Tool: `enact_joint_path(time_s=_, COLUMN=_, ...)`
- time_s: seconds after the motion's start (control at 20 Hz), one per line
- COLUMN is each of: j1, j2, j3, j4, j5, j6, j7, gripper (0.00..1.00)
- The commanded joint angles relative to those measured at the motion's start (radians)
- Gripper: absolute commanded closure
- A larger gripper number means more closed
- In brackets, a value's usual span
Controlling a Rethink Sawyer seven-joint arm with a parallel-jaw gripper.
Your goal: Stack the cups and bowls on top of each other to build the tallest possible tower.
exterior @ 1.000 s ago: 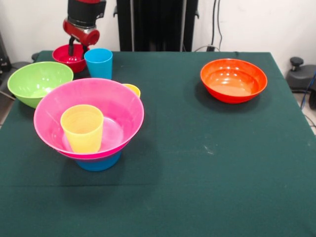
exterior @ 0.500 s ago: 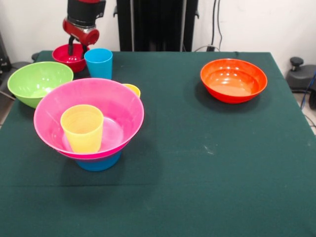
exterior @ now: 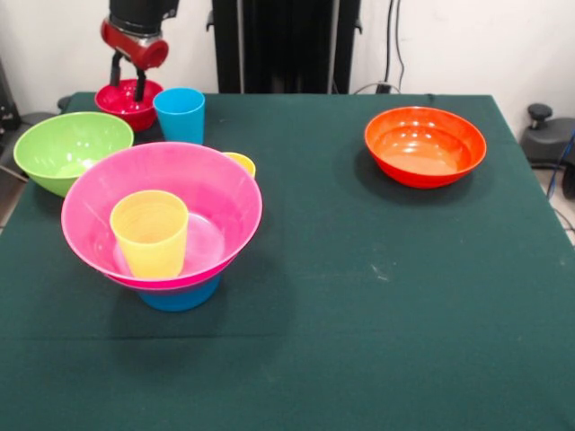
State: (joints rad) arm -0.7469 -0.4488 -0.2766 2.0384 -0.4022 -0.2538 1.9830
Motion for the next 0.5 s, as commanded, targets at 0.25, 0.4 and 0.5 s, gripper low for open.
enact_joint_path(time_s=0.25, j1=-0.018, j2=-0.092, j3=0.125, j4=-0.064, j5=-0.089, j6=0.204, j7=-0.001, gripper=0.00)
enact_joint_path(time_s=0.4, j1=-0.024, j2=-0.103, j3=0.137, j4=-0.065, j5=-0.101, j6=0.217, j7=-0.001, gripper=0.00)
enact_joint_path(time_s=0.5, j1=-0.034, j2=-0.109, j3=0.151, j4=-0.065, j5=-0.109, j6=0.227, j7=-0.002, gripper=0.00)
